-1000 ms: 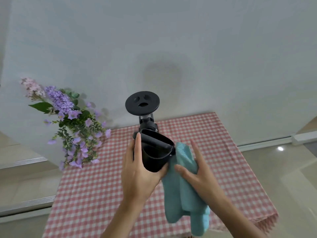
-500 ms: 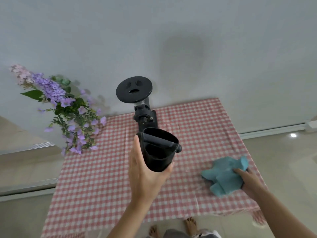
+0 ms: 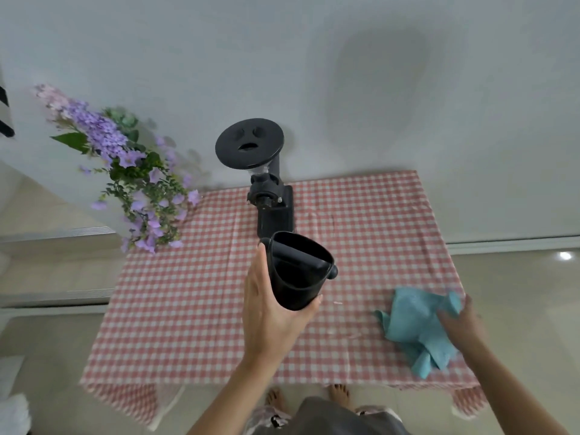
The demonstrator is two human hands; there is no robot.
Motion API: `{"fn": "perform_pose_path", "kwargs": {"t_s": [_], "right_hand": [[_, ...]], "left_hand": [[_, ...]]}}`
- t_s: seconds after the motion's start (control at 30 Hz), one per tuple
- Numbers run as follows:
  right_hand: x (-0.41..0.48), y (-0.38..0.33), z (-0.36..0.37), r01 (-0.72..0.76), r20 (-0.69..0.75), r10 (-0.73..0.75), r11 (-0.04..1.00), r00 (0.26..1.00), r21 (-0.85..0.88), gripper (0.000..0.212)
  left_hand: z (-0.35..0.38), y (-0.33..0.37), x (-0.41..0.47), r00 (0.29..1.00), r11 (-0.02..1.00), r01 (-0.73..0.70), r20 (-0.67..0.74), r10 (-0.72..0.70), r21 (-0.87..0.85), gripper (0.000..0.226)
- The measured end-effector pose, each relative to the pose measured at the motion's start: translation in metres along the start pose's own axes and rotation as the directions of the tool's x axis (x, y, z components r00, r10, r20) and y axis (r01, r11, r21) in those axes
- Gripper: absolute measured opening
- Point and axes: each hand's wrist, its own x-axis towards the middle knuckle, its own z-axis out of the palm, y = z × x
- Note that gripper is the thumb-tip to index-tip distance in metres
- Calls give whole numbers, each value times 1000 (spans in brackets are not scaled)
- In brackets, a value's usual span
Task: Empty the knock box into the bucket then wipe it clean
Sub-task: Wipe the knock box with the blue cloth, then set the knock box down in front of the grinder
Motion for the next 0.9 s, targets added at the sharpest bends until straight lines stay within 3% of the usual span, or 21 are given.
{"fn": "perform_pose_path", "kwargs": {"t_s": [0.07, 0.13, 0.17, 0.23, 0.3, 0.43, 0.53, 0.67, 0.9], "right_hand": [[-26, -31, 5, 192, 36, -190, 979, 981, -69, 72], [-63, -68, 16, 319, 299, -354, 934, 886, 160, 68], [-86, -88, 21, 304, 447, -413, 905, 793, 297, 69], [-117, -116, 32, 258, 592, -494, 860, 637, 440, 70], [-130, -130, 42, 223, 633, -527, 838, 566, 499, 69], [-130, -138, 63, 208, 633, -490, 859, 599, 467, 61], [-122, -140, 76, 228, 647, -451, 887, 615, 401, 66], [-110, -151, 94, 285, 686, -407, 913, 603, 292, 78], [-97, -186, 139, 601, 683, -413, 798, 602, -47, 96]], "left_hand": [[3, 1, -3, 1000, 1000, 14, 12, -13, -18, 125], [6, 2, -5, 999, 998, 45, 24, -44, -39, 125], [7, 2, -6, 998, 997, 59, 33, -57, -53, 126], [9, -1, -8, 995, 993, 77, 68, -71, -85, 127], [10, -5, -9, 990, 989, 97, 111, -85, -112, 127], [6, -21, -8, 951, 949, 225, 262, -165, -222, 107], [-2, -54, -3, 886, 939, 273, 434, -160, -211, 95], [-14, -102, 19, 786, 909, 369, 588, -193, -195, 102], [-3, -156, 67, 722, 957, 286, 668, -180, -52, 118]]}}
